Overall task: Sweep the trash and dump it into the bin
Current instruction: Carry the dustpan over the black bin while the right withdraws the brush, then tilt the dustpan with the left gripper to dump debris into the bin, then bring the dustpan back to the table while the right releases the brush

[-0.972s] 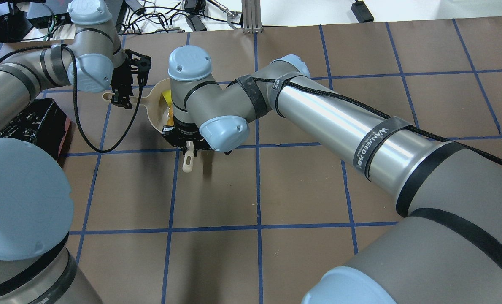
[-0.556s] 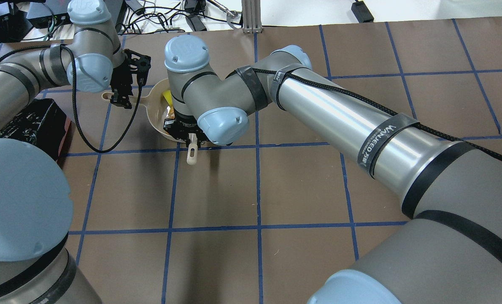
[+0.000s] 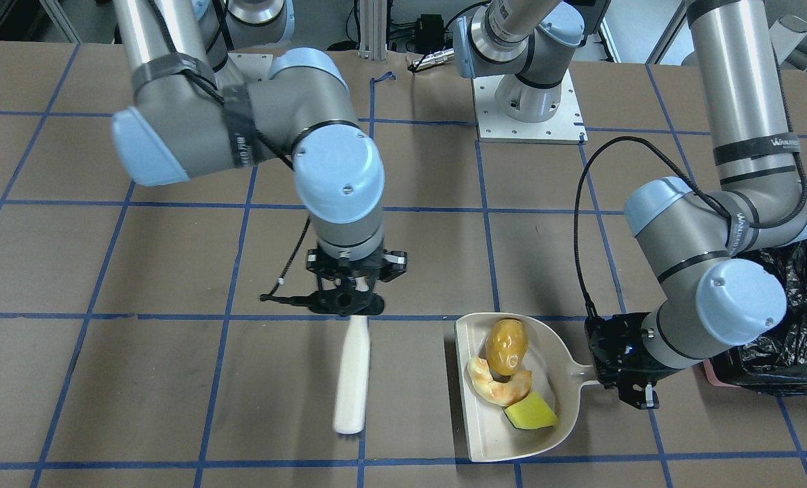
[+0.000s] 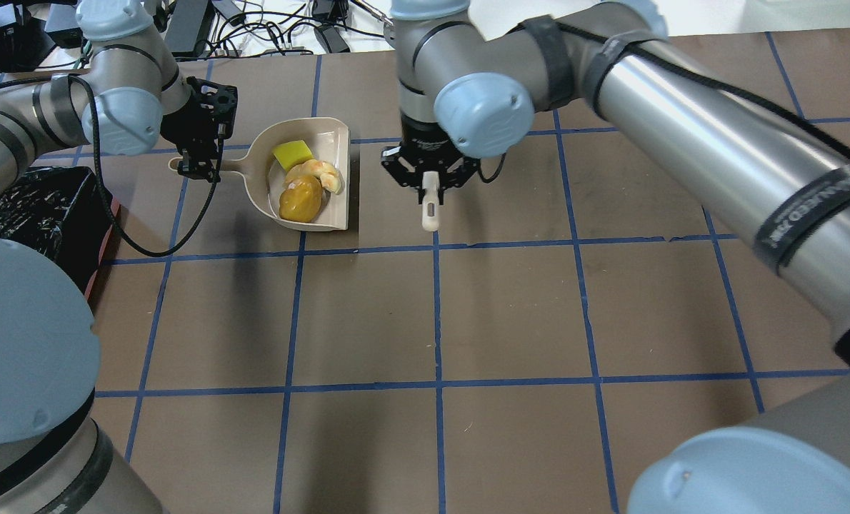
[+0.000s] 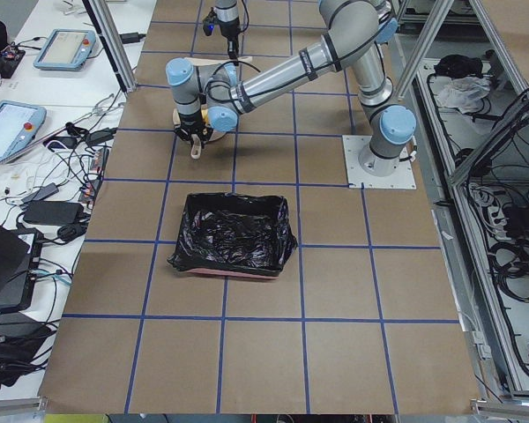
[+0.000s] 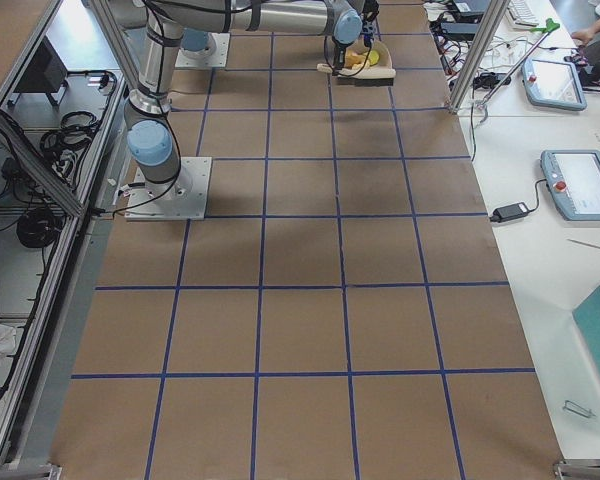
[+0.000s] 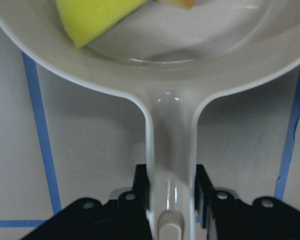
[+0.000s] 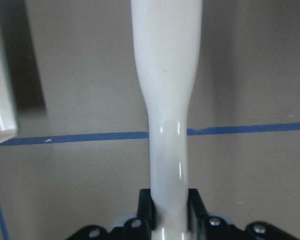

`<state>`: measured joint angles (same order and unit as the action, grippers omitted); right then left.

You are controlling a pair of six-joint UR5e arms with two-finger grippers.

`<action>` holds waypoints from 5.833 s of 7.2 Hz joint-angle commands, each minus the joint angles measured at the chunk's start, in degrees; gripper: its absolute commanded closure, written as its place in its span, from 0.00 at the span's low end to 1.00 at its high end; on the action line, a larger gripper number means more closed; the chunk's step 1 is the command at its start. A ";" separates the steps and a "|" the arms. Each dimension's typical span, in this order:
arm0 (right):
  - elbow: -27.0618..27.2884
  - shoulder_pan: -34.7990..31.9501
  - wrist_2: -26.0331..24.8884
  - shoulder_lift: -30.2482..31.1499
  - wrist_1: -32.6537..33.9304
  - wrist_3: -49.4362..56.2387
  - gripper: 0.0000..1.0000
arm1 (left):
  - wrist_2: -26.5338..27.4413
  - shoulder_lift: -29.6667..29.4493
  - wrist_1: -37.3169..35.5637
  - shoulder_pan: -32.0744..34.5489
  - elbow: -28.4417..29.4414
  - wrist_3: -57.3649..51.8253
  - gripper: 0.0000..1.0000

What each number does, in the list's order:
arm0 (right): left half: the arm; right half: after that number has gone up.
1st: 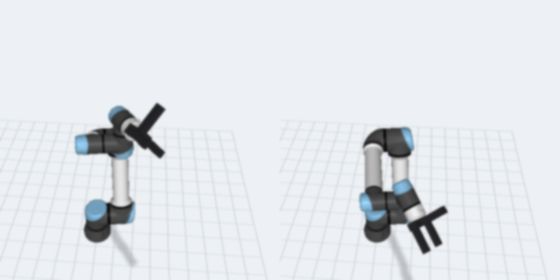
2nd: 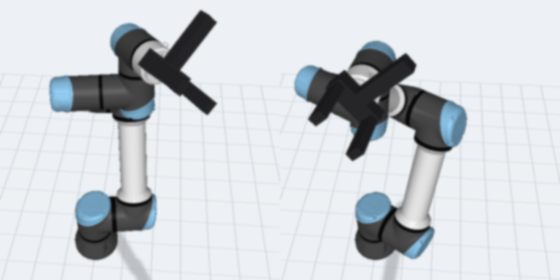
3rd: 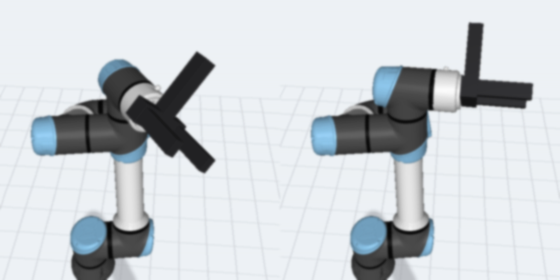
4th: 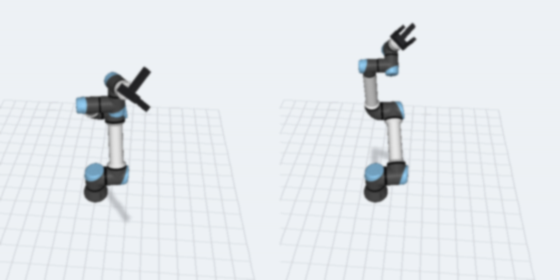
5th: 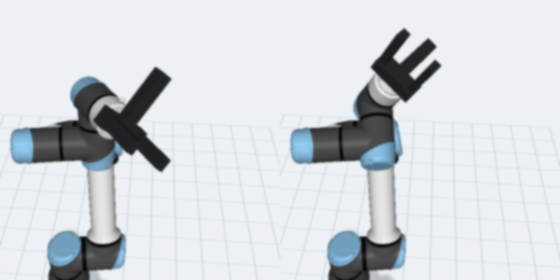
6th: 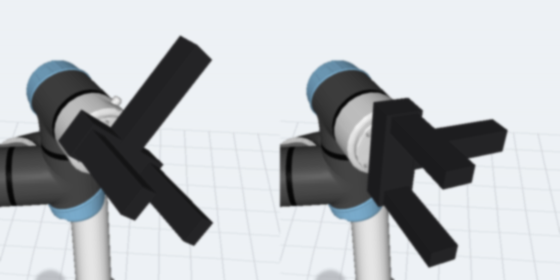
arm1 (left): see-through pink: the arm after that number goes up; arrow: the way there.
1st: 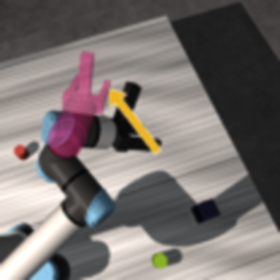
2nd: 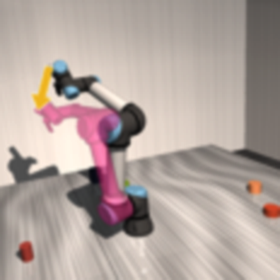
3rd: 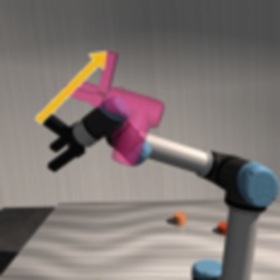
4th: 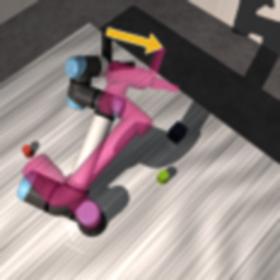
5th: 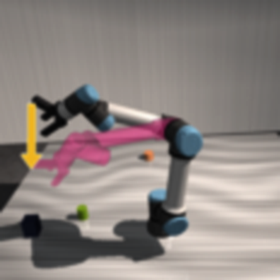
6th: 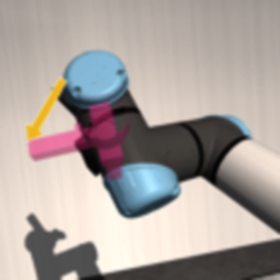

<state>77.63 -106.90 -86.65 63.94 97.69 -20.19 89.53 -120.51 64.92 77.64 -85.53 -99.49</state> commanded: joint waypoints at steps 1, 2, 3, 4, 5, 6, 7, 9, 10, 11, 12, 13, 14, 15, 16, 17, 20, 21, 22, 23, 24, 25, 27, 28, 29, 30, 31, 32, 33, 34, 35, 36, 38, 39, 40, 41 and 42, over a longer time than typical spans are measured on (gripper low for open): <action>0.76 12.19 -5.27 2.85 -3.55 10.98 1.00 | -4.88 3.42 5.71 -4.67 0.80 -2.89 1.00; 2.07 18.60 -5.54 2.94 -2.60 19.83 1.00 | -6.54 5.36 8.62 -6.95 0.81 -4.47 1.00; 3.65 25.45 -5.20 2.86 -2.15 26.19 1.00 | -6.73 7.81 12.39 -9.15 1.33 -6.84 1.00; 5.58 30.65 -5.45 2.86 0.20 30.60 1.00 | -6.65 10.27 19.47 -11.61 3.25 -10.60 1.00; 8.21 32.27 -7.28 2.94 3.10 32.65 1.00 | -6.30 12.47 25.98 -14.85 5.70 -15.25 1.00; 12.07 33.94 -7.74 2.86 9.82 35.28 1.00 | -4.64 12.93 27.27 -19.67 7.03 -17.47 1.00; 16.89 37.26 -7.31 2.94 15.20 36.26 1.00 | -0.28 11.02 26.50 -25.55 7.31 -22.54 1.00; 19.57 38.52 -7.30 2.86 20.52 40.31 1.00 | 0.29 9.78 24.82 -32.09 10.37 -29.61 1.00; 19.92 38.00 -7.30 3.20 20.09 40.40 1.00 | 1.43 8.12 22.30 -33.16 12.04 -33.63 1.00; 20.28 37.13 -7.21 3.99 16.52 40.49 1.00 | 7.53 5.84 15.48 -35.43 13.80 -37.06 1.00; 20.37 37.12 -7.21 3.82 15.96 40.58 1.00 | 8.89 3.82 9.76 -36.84 14.60 -42.84 1.00; 20.37 37.12 -7.21 4.00 15.43 40.49 1.00 | 11.00 2.66 5.96 -37.38 14.52 -43.85 1.00; 20.28 37.12 -7.30 3.74 15.17 40.58 1.00 | 18.41 2.48 3.40 -36.60 14.08 -43.43 1.00; 20.28 37.12 -7.21 3.56 15.34 40.58 1.00 | 24.58 4.48 2.16 -33.46 13.30 -40.99 1.00; 20.02 37.12 -7.13 3.47 15.52 40.49 1.00 | 30.12 5.63 1.88 -30.38 11.90 -39.74 1.00; 20.02 37.12 -7.21 3.47 15.43 40.40 1.00 | 36.35 5.90 -2.65 -29.57 9.45 -36.51 1.00; 20.02 37.12 -7.30 3.21 15.69 40.40 1.00 | 41.69 8.10 -10.77 -25.35 2.75 -35.08 1.00; 20.02 37.03 -7.21 3.38 15.34 39.62 1.00 | 41.69 8.36 -10.95 -25.34 2.57 -35.07 1.00; 20.02 37.03 -7.13 2.86 15.43 39.17 1.00 | 42.21 8.28 -10.95 -25.34 2.83 -35.16 1.00; 20.02 37.03 -7.21 2.94 15.17 38.82 1.00 | 47.27 7.93 -17.22 -25.34 2.39 -34.29 1.00; 20.02 37.03 -7.30 2.86 15.25 38.82 1.00 | 49.23 7.40 -21.54 -23.95 1.26 -32.80 1.00; 20.02 37.03 -7.56 2.68 15.60 38.91 0.94 | 49.77 8.70 -23.15 -20.72 -0.41 -32.79 1.00; 20.02 37.12 -7.83 2.59 15.17 38.99 0.63 | 50.65 9.42 -22.47 -19.02 -0.60 -32.70 1.00; 20.02 37.03 -7.57 2.59 15.25 38.91 0.60 | 52.22 9.25 -22.73 -18.93 -0.95 -32.44 1.00; 20.02 37.03 -7.39 2.59 15.25 38.91 0.56 | 52.50 9.51 -22.73 -18.67 -1.39 -32.44 1.00; 19.93 37.03 -7.22 2.59 15.34 38.91 0.48 | 52.24 9.68 -22.73 -18.32 -1.74 -32.35 1.00; 19.32 37.03 -7.21 2.68 15.69 38.91 0.29 | 51.19 10.03 -22.12 -18.31 -1.05 -32.52 1.00; 17.66 37.03 -7.13 2.77 15.34 38.99 0.19 | 49.79 11.17 -19.07 -18.40 0.18 -32.52 1.00; 15.21 36.77 -7.13 3.38 13.95 39.34 0.13 | 47.08 12.74 -12.77 -18.40 3.67 -32.70 1.00; 11.53 36.07 -5.73 4.60 8.19 39.08 0.12 | 41.92 14.07 -3.84 -18.49 8.06 -33.05 1.00; 7.66 31.71 -4.59 6.61 3.87 38.04 0.07 | 35.17 15.91 3.39 -18.49 10.97 -33.05 1.00; 7.28 27.49 -4.40 9.07 1.48 35.33 0.01 | 24.66 16.71 5.64 -18.40 10.92 -33.57 1.00; 7.18 18.78 -4.23 15.74 -4.04 28.57 0.01 | 14.65 14.35 8.73 -15.61 7.60 -30.18 1.00; 7.18 17.53 -1.96 19.17 -5.82 26.10 0.00 | 14.10 12.86 7.78 -11.85 4.53 -28.24 1.00; 6.75 17.52 -1.77 22.16 -10.02 26.51 0.00 | 11.05 10.41 4.37 -8.50 2.67 -21.52 1.00; 6.57 17.61 -2.37 24.45 -12.06 26.77 0.00 | 10.23 7.08 0.51 -4.03 2.04 -14.84 1.00; 7.09 17.43 -1.16 26.48 -12.43 26.78 0.00 | 9.27 3.57 -4.66 -0.85 1.60 -14.34 1.00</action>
<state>84.45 -89.25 -88.67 87.52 86.86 6.62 100.25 -112.82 65.84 72.34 -83.02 -117.26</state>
